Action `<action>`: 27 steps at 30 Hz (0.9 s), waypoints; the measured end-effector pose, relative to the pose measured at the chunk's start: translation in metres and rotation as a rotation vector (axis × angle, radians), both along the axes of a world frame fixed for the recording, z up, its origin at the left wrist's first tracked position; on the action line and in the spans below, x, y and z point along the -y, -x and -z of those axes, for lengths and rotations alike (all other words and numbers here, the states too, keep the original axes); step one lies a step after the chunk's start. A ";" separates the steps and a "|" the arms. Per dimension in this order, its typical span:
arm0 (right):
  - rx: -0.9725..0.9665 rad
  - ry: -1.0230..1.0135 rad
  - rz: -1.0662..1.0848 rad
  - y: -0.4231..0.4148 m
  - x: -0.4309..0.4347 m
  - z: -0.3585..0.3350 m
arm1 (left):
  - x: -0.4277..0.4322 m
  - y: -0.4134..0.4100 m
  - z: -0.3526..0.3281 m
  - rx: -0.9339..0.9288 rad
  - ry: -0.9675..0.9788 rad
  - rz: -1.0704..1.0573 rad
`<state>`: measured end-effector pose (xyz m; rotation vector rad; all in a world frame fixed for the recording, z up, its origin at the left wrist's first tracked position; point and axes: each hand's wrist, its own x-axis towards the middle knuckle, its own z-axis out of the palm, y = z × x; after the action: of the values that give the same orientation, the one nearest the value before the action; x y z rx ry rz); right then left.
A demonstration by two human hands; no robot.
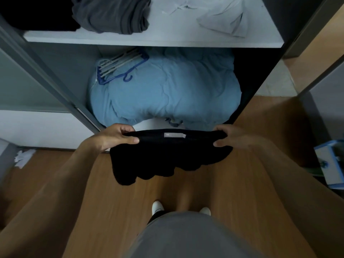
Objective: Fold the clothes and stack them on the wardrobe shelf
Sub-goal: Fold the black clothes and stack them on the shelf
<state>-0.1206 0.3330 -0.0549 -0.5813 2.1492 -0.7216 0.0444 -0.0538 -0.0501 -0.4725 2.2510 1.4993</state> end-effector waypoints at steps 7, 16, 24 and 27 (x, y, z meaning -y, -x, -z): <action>-0.446 0.193 0.498 -0.021 0.016 0.018 | -0.018 -0.001 0.018 -0.012 0.009 -0.088; 0.003 0.371 0.832 -0.089 0.074 0.014 | -0.135 0.028 0.016 -0.068 -0.154 -0.506; 0.178 0.562 0.848 -0.108 0.089 -0.001 | -0.179 0.023 0.010 -0.327 -0.078 -0.243; 0.191 0.535 0.863 -0.106 0.082 -0.004 | -0.179 0.022 0.010 -0.404 0.077 -0.169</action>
<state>-0.0141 0.2509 -0.0507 0.2079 1.9739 -1.7647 0.0226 0.1251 -0.0598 -0.4210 2.6410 1.7254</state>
